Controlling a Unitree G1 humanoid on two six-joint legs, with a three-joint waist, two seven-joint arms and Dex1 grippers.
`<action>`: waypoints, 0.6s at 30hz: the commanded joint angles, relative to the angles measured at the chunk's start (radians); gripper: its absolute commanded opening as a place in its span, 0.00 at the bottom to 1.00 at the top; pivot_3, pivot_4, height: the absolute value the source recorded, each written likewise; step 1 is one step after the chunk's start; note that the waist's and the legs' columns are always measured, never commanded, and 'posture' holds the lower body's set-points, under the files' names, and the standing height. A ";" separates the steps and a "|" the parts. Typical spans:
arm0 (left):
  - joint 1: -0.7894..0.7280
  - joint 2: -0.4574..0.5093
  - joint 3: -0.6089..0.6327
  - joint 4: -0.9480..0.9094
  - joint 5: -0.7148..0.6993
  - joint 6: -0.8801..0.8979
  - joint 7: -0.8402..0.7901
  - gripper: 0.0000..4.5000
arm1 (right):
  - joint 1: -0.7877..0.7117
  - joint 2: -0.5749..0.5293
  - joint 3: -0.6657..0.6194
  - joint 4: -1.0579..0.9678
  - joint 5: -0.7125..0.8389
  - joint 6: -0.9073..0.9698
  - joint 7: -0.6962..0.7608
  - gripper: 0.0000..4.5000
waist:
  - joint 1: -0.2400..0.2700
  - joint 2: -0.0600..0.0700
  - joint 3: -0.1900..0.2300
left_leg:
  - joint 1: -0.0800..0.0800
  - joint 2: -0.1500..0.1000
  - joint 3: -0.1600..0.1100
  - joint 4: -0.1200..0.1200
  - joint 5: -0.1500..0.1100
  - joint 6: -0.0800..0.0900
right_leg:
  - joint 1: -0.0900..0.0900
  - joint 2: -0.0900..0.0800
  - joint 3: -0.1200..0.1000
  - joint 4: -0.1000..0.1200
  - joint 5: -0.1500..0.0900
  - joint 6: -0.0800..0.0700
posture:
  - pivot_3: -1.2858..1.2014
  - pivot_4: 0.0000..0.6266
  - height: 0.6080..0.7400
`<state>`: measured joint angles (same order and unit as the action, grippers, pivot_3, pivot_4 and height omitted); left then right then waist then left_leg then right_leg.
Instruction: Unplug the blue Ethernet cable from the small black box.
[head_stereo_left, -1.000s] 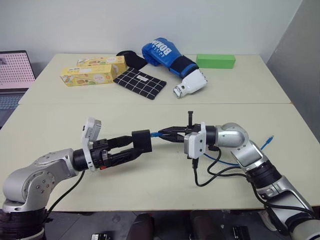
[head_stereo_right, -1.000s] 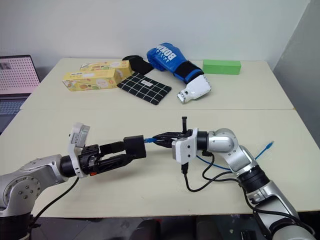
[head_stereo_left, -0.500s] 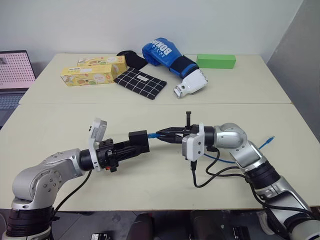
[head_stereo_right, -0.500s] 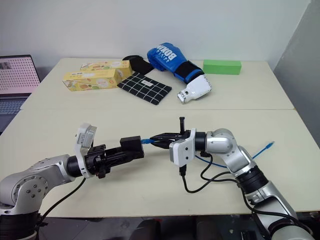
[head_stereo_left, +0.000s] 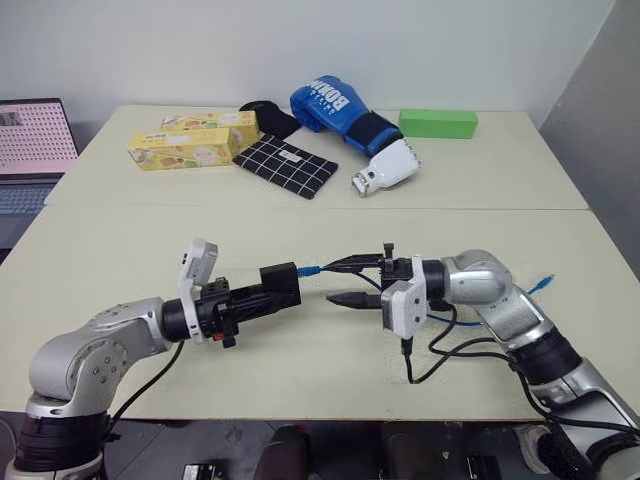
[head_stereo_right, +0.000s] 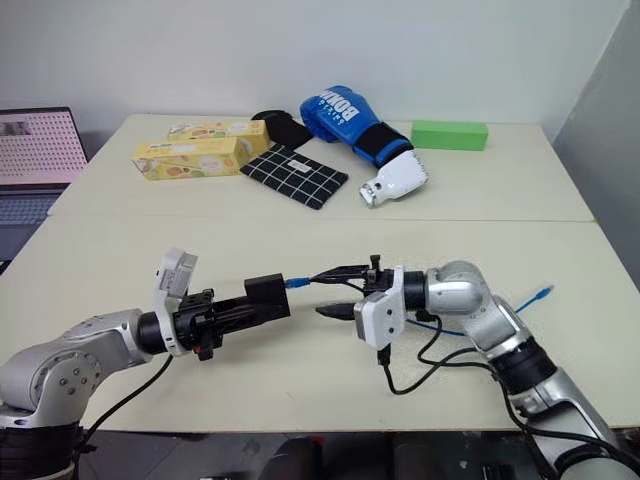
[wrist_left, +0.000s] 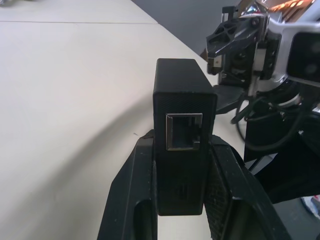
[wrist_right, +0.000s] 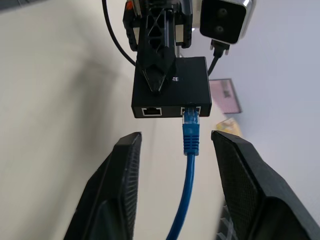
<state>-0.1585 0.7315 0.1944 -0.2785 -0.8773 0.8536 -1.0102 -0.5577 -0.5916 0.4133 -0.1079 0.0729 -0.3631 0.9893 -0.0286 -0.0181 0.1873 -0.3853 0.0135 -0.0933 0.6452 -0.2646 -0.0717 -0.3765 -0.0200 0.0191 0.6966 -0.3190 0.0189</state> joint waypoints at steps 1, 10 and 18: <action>-0.031 0.011 -0.051 0.012 0.049 -0.079 -0.076 0.18 | 0.007 -0.041 -0.072 -0.224 0.352 0.505 0.012 0.60 | 0.000 0.000 0.000 | 0.000 0.000 -0.001 0.000 0.000 0.000 | 0.000 0.000 0.000 0.000 0.000 0.000 | 0.52 0.24 1.00; -0.090 -0.018 -0.120 0.043 0.101 -0.193 -0.177 0.18 | -0.055 0.094 -0.122 -0.252 0.637 1.061 -0.169 0.60 | -0.003 0.000 0.000 | 0.001 -0.001 -0.004 -0.001 0.000 0.000 | 0.001 0.001 -0.001 0.000 -0.001 -0.001 | 0.52 0.24 1.00; -0.099 -0.025 -0.116 0.060 0.099 -0.210 -0.214 0.18 | -0.032 0.131 -0.149 -0.236 0.682 1.186 -0.173 0.60 | -0.004 0.000 0.000 | 0.000 -0.001 -0.003 0.000 0.000 0.000 | 0.001 0.001 -0.002 -0.001 -0.001 -0.001 | 0.52 0.24 1.00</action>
<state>-0.2461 0.7071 0.0674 -0.2122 -0.7677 0.6649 -1.2086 -0.5954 -0.4672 0.2915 -0.3425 0.7286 0.8058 0.8067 -0.0322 -0.0179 0.1874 -0.3854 0.0121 -0.0962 0.6447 -0.2647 -0.0714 -0.3757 -0.0189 0.0167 0.6960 -0.3197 0.0179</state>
